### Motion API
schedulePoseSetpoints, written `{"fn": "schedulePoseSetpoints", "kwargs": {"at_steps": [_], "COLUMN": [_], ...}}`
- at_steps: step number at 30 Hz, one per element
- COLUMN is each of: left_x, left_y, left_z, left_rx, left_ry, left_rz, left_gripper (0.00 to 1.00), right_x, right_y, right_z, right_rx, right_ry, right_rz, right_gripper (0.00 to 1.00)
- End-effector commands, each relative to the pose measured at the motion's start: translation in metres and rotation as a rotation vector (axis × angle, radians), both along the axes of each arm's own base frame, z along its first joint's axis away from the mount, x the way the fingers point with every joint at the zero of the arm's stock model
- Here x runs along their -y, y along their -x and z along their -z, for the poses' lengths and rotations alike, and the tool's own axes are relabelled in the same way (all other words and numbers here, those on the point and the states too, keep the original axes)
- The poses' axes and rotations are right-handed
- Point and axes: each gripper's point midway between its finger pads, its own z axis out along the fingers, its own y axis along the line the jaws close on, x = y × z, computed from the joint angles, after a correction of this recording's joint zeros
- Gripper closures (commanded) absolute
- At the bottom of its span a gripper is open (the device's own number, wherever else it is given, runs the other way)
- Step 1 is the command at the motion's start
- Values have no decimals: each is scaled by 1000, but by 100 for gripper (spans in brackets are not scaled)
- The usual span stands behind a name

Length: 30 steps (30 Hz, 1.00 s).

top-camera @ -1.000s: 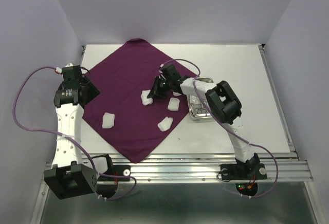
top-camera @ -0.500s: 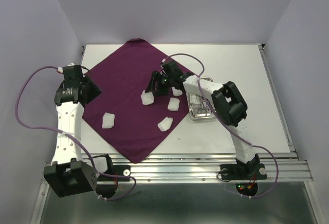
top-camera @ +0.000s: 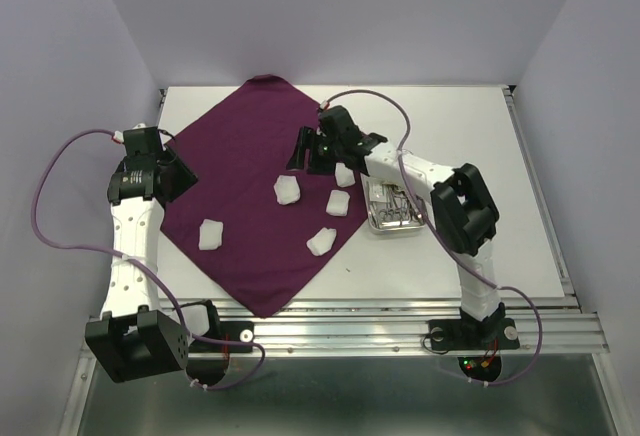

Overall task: Prepare the surgical pack
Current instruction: Adjust the medical item in the surgical kit.

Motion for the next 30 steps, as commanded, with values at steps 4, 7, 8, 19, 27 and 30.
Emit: {"fn": "schedulePoseSetpoints", "kwargs": {"at_steps": [4, 7, 8, 19, 27, 30], "left_x": [-2, -3, -2, -3, -3, -3], "left_y": [-1, -1, -1, 0, 2, 2], "left_z": [-23, -31, -33, -43, -40, -39], "left_rx": [67, 89, 94, 107, 97, 94], "left_ry": [-8, -7, -3, -11, -15, -13], "left_rz": [-16, -27, -29, -30, -27, -24], "left_gripper": [58, 58, 58, 58, 58, 58], "right_x": [-82, -116, -124, -195, -201, -205], "right_y": [70, 88, 92, 123, 119, 120], "right_z": [-17, -2, 1, 45, 82, 92], "right_rx": [87, 64, 62, -38, -137, -153], "right_ry": [12, 11, 8, -52, -55, -42], "right_rz": [-176, -230, -240, -248, -121, -84], "right_gripper": [33, 34, 34, 32, 33, 34]}}
